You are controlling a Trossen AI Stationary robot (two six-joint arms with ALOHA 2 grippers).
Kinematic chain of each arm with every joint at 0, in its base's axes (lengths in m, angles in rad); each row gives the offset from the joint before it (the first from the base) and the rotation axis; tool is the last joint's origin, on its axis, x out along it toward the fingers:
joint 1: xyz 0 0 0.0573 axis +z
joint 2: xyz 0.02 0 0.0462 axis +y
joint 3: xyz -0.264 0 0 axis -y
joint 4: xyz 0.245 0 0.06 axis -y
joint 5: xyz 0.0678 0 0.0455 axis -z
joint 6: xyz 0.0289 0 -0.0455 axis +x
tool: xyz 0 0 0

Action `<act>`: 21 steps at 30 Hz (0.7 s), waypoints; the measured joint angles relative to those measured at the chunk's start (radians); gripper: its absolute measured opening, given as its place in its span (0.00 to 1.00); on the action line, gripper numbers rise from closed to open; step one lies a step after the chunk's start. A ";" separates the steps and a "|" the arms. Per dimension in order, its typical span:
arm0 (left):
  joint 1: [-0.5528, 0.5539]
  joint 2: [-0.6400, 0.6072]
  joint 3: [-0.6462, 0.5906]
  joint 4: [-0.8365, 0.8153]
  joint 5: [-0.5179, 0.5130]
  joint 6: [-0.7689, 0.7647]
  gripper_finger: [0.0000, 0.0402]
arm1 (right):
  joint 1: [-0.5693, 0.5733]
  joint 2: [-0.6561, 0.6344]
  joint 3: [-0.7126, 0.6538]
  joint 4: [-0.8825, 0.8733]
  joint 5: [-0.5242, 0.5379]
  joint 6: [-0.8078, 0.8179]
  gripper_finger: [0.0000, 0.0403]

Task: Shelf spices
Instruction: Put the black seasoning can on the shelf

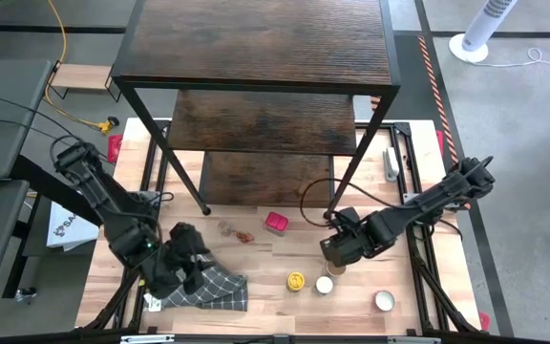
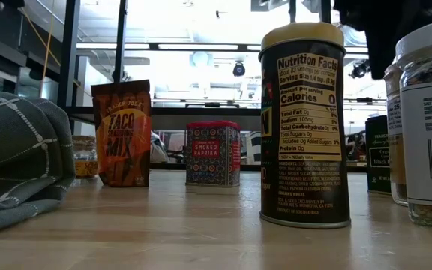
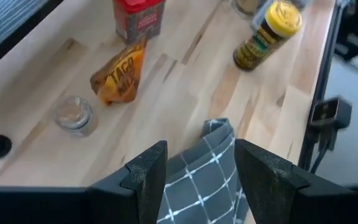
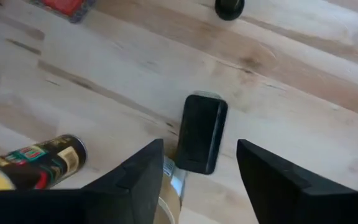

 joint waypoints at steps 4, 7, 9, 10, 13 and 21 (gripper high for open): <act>-0.015 0.000 -0.025 0.037 -0.018 -0.085 0.46 | -0.036 0.048 0.000 0.047 -0.032 0.011 0.55; -0.015 0.000 -0.031 0.044 -0.028 -0.108 0.46 | -0.057 0.086 0.000 0.044 -0.075 0.007 0.56; -0.015 0.000 -0.032 0.044 -0.033 -0.110 0.46 | -0.060 0.106 0.000 0.030 -0.082 -0.016 0.56; -0.015 0.000 -0.032 0.043 -0.033 -0.112 0.46 | -0.060 0.116 0.000 0.015 -0.085 -0.018 0.56; -0.014 0.000 -0.032 0.044 -0.038 -0.144 0.46 | -0.060 0.130 0.000 -0.001 -0.083 -0.010 0.56; -0.014 0.000 -0.032 0.044 -0.038 -0.188 0.46 | -0.063 0.133 0.000 0.008 -0.055 -0.053 0.56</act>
